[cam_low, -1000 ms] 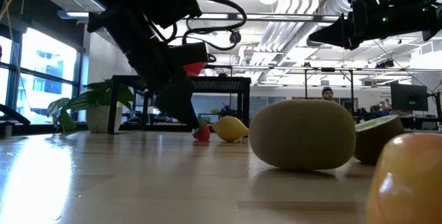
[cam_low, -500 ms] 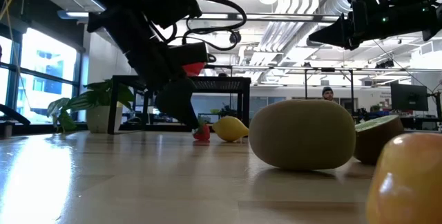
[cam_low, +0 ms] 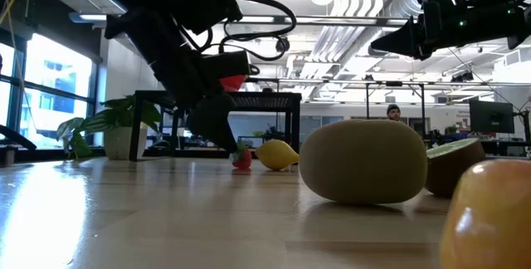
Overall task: Pick & Place Fruit
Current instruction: Put the red strawberry into the red strainer bowl on the shelf
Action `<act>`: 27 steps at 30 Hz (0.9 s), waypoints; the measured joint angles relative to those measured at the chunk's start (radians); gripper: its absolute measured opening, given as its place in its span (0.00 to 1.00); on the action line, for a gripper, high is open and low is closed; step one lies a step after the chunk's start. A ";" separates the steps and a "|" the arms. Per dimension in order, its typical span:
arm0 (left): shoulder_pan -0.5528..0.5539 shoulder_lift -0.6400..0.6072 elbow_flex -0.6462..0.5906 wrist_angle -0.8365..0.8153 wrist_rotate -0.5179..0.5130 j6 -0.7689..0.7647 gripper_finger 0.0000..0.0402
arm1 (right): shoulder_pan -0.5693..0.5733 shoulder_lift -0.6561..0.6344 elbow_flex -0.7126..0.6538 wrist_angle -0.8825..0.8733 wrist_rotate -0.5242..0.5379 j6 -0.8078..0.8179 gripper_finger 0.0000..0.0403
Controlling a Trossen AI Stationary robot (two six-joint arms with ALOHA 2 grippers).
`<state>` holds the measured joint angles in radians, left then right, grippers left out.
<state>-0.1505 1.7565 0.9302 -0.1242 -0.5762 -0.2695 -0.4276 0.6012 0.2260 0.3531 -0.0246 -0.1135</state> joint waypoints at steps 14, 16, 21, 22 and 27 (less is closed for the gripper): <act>0.000 0.000 0.000 0.000 0.000 0.000 0.08 | 0.000 0.000 0.000 0.000 0.000 0.000 0.01; 0.000 0.000 0.000 0.000 0.000 0.000 0.06 | 0.000 0.000 0.000 0.000 0.000 0.000 0.01; 0.000 0.000 0.000 0.000 0.000 0.000 0.04 | 0.000 0.000 0.000 0.000 0.000 0.000 0.01; 0.000 0.000 0.000 0.000 0.000 0.000 0.04 | 0.000 0.000 0.000 0.000 0.000 0.000 0.01; 0.000 0.000 0.000 0.000 0.000 0.000 0.03 | 0.000 0.000 0.000 0.000 0.000 0.000 0.01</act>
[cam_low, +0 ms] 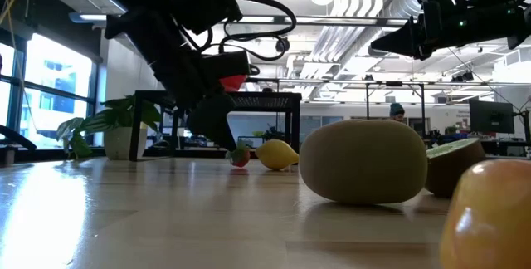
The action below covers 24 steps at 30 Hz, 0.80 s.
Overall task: Pick & Place Fruit
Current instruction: Put the red strawberry into the red strainer bowl on the shelf
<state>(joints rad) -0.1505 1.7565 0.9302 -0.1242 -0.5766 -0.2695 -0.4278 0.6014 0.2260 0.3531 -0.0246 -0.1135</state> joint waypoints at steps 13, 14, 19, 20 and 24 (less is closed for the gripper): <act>0.000 0.000 0.000 -0.005 0.000 0.003 0.03 | 0.000 0.000 0.000 0.000 0.000 0.000 0.01; 0.000 0.000 0.000 -0.005 0.000 0.003 0.03 | 0.000 0.000 0.000 0.000 0.000 0.000 0.01; 0.000 0.000 0.000 -0.005 0.000 0.003 0.01 | 0.000 0.000 0.000 0.000 0.000 0.000 0.01; 0.000 0.000 0.000 -0.005 0.000 0.003 0.01 | 0.000 0.000 0.000 0.000 0.000 0.000 0.01; 0.000 -0.001 0.000 0.004 0.000 0.003 0.00 | 0.000 0.000 0.000 0.000 0.000 0.000 0.01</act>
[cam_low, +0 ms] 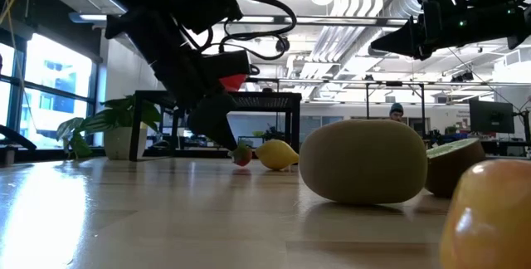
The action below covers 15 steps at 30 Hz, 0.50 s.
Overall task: Pick & Place Fruit
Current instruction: Put the red strawberry into the red strainer bowl on the shelf
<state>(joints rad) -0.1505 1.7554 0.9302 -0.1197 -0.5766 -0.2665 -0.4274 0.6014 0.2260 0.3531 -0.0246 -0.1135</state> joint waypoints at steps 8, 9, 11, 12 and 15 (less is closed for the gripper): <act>0.000 0.000 0.009 0.011 0.000 0.000 0.00 | 0.000 0.000 0.000 0.000 0.000 0.000 0.01; 0.000 0.000 0.016 0.009 0.000 0.000 0.00 | 0.000 0.000 0.000 0.000 0.000 0.000 0.01; 0.000 0.000 0.036 0.002 -0.009 0.003 0.00 | 0.000 0.000 0.000 0.000 0.000 0.000 0.01; 0.000 -0.003 0.050 -0.015 -0.016 0.010 0.00 | 0.000 0.000 0.000 0.000 0.000 0.000 0.01; 0.000 -0.027 0.091 -0.092 -0.046 0.031 0.00 | 0.000 0.000 0.000 -0.001 0.000 0.000 0.01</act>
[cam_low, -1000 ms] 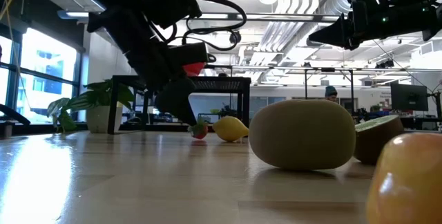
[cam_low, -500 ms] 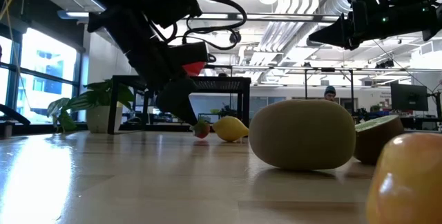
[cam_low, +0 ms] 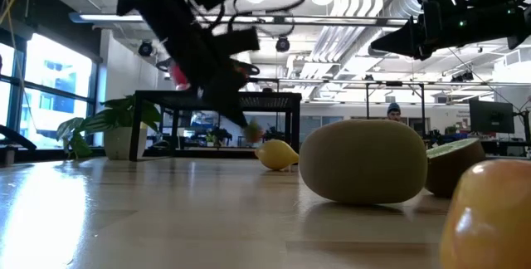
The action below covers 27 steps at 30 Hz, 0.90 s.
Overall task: Pick & Place Fruit
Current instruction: Put the red strawberry into the red strainer bowl on the shelf
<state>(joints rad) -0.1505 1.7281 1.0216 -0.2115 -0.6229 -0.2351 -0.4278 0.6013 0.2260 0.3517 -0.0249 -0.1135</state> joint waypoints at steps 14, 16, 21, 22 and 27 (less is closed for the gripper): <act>0.000 -0.270 0.061 -0.172 0.000 0.026 0.00 | 0.000 0.000 0.000 -0.004 0.000 -0.008 0.01; 0.000 -0.311 0.061 -0.163 0.003 0.029 0.00 | 0.000 0.000 0.000 -0.004 0.000 -0.008 0.01; 0.000 -0.418 0.062 -0.170 0.006 0.029 0.00 | 0.000 0.000 0.000 -0.004 0.000 -0.008 0.01; 0.000 -0.439 0.060 -0.180 0.006 0.029 0.00 | 0.000 0.000 0.000 -0.004 0.000 -0.008 0.01; 0.000 -0.509 0.059 -0.134 0.002 0.070 0.00 | 0.000 0.000 0.000 -0.003 0.000 -0.014 0.01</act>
<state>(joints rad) -0.1501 1.2192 1.0809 -0.3458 -0.6205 -0.1654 -0.4278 0.6012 0.2260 0.3485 -0.0250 -0.1278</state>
